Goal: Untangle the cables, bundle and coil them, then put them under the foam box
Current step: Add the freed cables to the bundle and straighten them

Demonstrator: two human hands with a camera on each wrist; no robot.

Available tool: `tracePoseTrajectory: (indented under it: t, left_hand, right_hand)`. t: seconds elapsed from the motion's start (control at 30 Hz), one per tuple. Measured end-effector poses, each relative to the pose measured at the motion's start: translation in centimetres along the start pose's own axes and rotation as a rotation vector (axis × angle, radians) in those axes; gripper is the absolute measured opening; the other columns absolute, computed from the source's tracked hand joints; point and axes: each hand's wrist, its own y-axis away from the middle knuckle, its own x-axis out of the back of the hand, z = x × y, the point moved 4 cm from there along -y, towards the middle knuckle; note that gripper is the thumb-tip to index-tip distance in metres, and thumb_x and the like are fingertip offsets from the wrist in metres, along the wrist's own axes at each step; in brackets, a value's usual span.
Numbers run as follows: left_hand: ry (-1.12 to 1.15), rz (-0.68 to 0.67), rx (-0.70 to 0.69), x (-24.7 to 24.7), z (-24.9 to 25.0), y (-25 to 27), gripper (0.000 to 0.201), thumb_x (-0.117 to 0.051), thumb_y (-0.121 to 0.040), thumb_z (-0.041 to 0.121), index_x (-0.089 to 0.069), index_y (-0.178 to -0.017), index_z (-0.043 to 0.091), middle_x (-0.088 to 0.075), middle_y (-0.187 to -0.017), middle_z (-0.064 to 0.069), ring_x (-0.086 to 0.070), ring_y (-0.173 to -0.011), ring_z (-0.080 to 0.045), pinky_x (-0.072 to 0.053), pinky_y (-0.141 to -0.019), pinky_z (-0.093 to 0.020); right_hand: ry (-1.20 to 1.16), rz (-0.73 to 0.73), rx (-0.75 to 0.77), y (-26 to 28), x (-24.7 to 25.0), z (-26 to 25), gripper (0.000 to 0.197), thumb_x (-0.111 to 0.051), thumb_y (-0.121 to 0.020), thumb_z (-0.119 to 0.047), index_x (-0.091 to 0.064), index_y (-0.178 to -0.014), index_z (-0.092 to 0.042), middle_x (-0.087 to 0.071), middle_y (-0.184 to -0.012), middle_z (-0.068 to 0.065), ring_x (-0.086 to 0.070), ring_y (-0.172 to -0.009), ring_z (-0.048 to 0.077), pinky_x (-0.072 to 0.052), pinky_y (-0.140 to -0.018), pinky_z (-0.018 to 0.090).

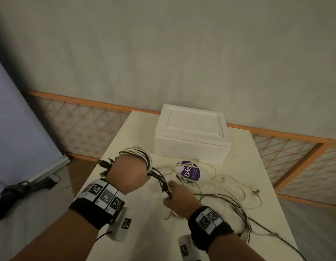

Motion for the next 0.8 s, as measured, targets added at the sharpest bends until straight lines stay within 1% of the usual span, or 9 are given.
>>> tracePoseTrajectory:
  t: [0.07,0.13,0.27,0.4,0.47,0.53,0.63,0.7,0.8]
  left_hand:
    - [0.018,-0.041,0.063,0.7,-0.8,0.5,0.022,-0.061,-0.074,0.034,-0.062,-0.063,0.015,-0.059,-0.064,-0.001,-0.058,-0.058,-0.022,-0.051,-0.056,-0.031]
    - [0.043,-0.113,0.275,1.0,-4.3,1.1,0.022,-0.057,-0.084,0.036,-0.064,-0.080,0.015,-0.059,-0.080,-0.001,-0.059,-0.074,-0.021,-0.050,-0.070,-0.031]
    - [-0.069,-0.018,0.308,1.1,-9.1,1.8,0.025,-0.059,-0.074,0.032,-0.054,-0.057,0.015,-0.046,-0.059,-0.001,-0.046,-0.055,-0.022,-0.042,-0.052,-0.032]
    - [-0.069,-0.115,0.339,-0.9,-8.9,2.1,0.032,-0.055,-0.081,0.039,-0.042,-0.059,0.020,-0.044,-0.063,0.003,-0.048,-0.060,-0.019,-0.039,-0.055,-0.030]
    - [-0.041,-0.116,0.350,-1.8,-8.2,2.0,0.032,-0.050,-0.084,0.044,-0.041,-0.062,0.022,-0.043,-0.067,0.004,-0.048,-0.063,-0.017,-0.037,-0.059,-0.029]
    - [-0.020,-0.108,0.300,-2.2,-6.2,1.7,0.028,-0.052,-0.084,0.043,-0.043,-0.069,0.021,-0.042,-0.071,0.004,-0.045,-0.066,-0.017,-0.038,-0.061,-0.029]
    - [0.039,-0.163,0.201,-3.0,-2.6,0.9,0.022,-0.050,-0.085,0.041,-0.048,-0.077,0.021,-0.050,-0.082,0.000,-0.053,-0.076,-0.019,-0.046,-0.069,-0.032]
    - [0.062,-0.159,0.107,-2.7,-0.1,0.2,0.019,-0.053,-0.084,0.037,-0.047,-0.075,0.021,-0.055,-0.084,-0.003,-0.056,-0.077,-0.022,-0.045,-0.066,-0.030]
    - [0.034,-0.162,-0.107,-1.5,3.4,-0.4,0.021,-0.069,-0.062,0.028,-0.050,-0.060,0.018,-0.054,-0.062,-0.004,-0.054,-0.054,-0.022,-0.037,-0.049,-0.026]
  right_hand:
    - [0.036,-0.050,-0.132,0.3,-1.3,4.0,0.043,-0.054,-0.076,-0.030,-0.049,-0.118,-0.026,-0.065,-0.110,0.003,-0.060,-0.105,0.026,-0.049,-0.087,0.033]
    - [0.062,-0.114,-0.296,1.6,-1.0,8.9,0.058,-0.059,-0.072,-0.037,-0.043,-0.128,-0.029,-0.061,-0.122,0.000,-0.057,-0.112,0.023,-0.046,-0.092,0.032]
    - [0.078,-0.053,-0.559,4.4,2.1,17.8,0.084,-0.074,-0.061,-0.039,-0.038,-0.135,-0.024,-0.056,-0.133,0.000,-0.054,-0.119,0.021,-0.045,-0.098,0.034]
    - [0.124,-0.130,-0.699,5.8,5.0,19.9,0.101,-0.081,-0.062,-0.030,-0.025,-0.144,-0.013,-0.048,-0.139,0.010,-0.048,-0.125,0.028,-0.044,-0.100,0.037]
    - [0.194,-0.273,-0.635,5.9,6.2,18.0,0.098,-0.081,-0.066,-0.032,-0.026,-0.146,-0.013,-0.041,-0.145,0.008,-0.042,-0.131,0.025,-0.039,-0.105,0.034]
    - [0.178,-0.255,-0.497,5.4,8.0,14.6,0.087,-0.081,-0.069,-0.032,-0.036,-0.142,-0.019,-0.044,-0.143,0.003,-0.046,-0.127,0.019,-0.040,-0.104,0.030]
    - [0.016,0.199,-0.115,4.2,11.3,6.5,0.069,-0.081,-0.066,-0.043,-0.050,-0.127,-0.028,-0.059,-0.119,-0.011,-0.055,-0.102,0.005,-0.044,-0.091,0.023]
    - [-0.058,0.357,0.145,3.9,11.7,0.9,0.082,-0.081,-0.060,-0.052,-0.045,-0.131,-0.033,-0.049,-0.121,-0.020,-0.046,-0.108,0.001,-0.038,-0.097,0.023]
    - [0.042,0.146,0.268,2.5,8.0,-3.0,0.083,-0.080,-0.063,-0.049,-0.043,-0.135,-0.030,-0.051,-0.126,-0.015,-0.047,-0.113,0.004,-0.036,-0.099,0.024]
